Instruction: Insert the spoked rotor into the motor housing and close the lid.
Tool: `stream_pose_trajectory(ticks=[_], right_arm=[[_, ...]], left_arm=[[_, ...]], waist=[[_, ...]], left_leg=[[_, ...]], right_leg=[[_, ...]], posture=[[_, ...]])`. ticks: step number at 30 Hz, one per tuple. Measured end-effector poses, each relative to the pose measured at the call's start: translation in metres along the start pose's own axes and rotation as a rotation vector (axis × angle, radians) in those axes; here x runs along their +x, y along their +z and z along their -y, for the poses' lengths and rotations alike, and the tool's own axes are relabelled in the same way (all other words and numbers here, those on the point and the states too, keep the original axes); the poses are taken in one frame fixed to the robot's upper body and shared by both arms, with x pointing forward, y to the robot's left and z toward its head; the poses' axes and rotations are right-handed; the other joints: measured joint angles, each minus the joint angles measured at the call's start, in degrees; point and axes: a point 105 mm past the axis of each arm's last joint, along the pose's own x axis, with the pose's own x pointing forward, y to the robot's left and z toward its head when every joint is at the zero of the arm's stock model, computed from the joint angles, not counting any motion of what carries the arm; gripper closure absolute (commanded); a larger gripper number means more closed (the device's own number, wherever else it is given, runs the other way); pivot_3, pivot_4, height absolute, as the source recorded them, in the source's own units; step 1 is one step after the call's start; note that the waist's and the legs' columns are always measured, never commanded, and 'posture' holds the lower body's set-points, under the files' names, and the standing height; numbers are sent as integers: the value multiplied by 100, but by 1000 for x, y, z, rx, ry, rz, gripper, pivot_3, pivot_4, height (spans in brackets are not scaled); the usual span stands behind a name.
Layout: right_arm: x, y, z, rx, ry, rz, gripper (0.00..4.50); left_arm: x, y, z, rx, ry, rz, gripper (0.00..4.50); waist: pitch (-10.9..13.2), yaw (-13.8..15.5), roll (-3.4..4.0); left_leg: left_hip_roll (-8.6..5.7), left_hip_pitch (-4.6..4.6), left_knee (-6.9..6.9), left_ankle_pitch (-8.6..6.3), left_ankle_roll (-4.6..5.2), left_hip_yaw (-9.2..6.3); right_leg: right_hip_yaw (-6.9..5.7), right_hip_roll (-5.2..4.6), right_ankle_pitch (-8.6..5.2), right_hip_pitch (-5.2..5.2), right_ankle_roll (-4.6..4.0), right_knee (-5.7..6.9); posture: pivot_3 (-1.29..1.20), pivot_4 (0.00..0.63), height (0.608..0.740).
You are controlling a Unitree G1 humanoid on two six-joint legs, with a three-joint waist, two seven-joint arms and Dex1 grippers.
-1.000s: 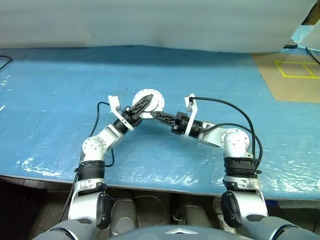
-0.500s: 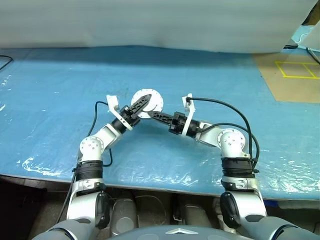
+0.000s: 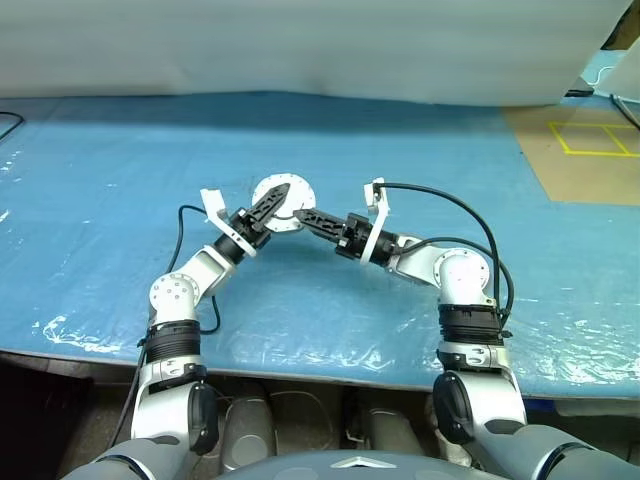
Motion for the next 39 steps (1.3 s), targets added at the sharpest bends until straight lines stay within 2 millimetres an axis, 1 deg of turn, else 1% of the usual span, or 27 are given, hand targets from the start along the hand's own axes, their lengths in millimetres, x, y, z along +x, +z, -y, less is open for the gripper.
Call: stream_pose_trajectory(ticks=[7, 9, 10, 13, 15, 17, 20, 24, 27, 30, 33, 37, 39], right_arm=[[1, 1, 3, 6, -11, 9, 993], [1, 2, 4, 2, -17, 13, 993], [0, 2, 5, -1, -20, 16, 993], [-1, 6, 4, -27, -23, 24, 993], [-4, 9, 10, -111, -78, 19, 993], [-6, 11, 20, -214, -153, 8, 993], [-7, 7, 30, -287, -203, 7, 993], [-3, 6, 28, -317, -189, 11, 993], [-3, 6, 31, -322, -199, 13, 993], [0, 2, 32, -321, -196, -3, 993], [1, 1, 32, -325, -195, -11, 993], [1, 1, 33, -332, -200, -16, 993], [1, 0, 34, -335, -206, -21, 993]], left_arm=[[1, 2, -2, 20, 24, 11, 2039], [1, 5, -3, 28, 40, 26, 2039], [1, 11, -3, 41, 53, 51, 2039], [-6, 49, -10, 159, 153, 206, 2039], [-18, 76, -15, 252, 242, 313, 2039], [-33, 96, -19, 348, 330, 387, 2039], [-54, 111, -29, 473, 449, 441, 2039], [-75, 122, -49, 554, 596, 501, 2039], [-86, 123, -63, 568, 659, 495, 2039], [-88, 115, -80, 564, 702, 442, 2039], [-81, 121, -83, 595, 711, 441, 2039], [-81, 127, -87, 600, 710, 442, 2039], [-82, 128, -88, 596, 700, 443, 1324]], waist=[[0, 2, 0], [0, 3, 0], [0, 3, 0], [0, -28, 0], [0, -23, 0], [-1, -8, -1], [-1, 1, -2], [-1, 16, -6], [-1, 8, -7], [-1, 16, -7], [-1, 24, -8], [-2, 6, -8], [-2, 4, -8]], left_leg=[[-1, -2, 0, 0, 0, 0], [0, -1, 2, 0, 0, 0], [0, -1, 3, 0, 0, 0], [3, 3, 4, 0, 0, 0], [3, 2, 4, 0, 0, -1], [1, -3, 4, 0, -1, -1], [0, -6, -2, 0, -1, -2], [0, -11, 8, 0, 0, -6], [1, -9, 20, 0, 0, -6], [1, -8, 26, 0, 0, -6], [1, 4, 30, 0, 1, -5], [-1, 8, 33, 0, 1, -4], [0, 10, 32, 0, 0, -4]], right_leg=[[0, 0, 0, 0, 1, -1], [0, 0, 0, 0, 1, 0], [0, 0, 0, 0, 1, 1], [0, 3, 1, 0, 1, 4], [0, 3, 2, 0, 3, 3], [-1, 2, 2, 0, 4, -2], [-1, 2, 1, 0, 9, -2], [-1, 1, 4, 0, 15, -1], [0, 0, 5, 1, 16, 5], [0, -3, 4, 3, 15, 11], [0, -5, 2, 17, 12, 13], [3, -8, 1, 18, 9, 16], [3, -7, 0, 18, 7, 19]], posture=[[0, 150, 740], [0, 150, 740], [0, 150, 740], [0, 150, 740], [0, 150, 740], [0, 150, 740], [0, 150, 740], [0, 150, 740], [0, 150, 740], [0, 150, 740], [0, 150, 740], [0, 150, 740], [0, 150, 740]])
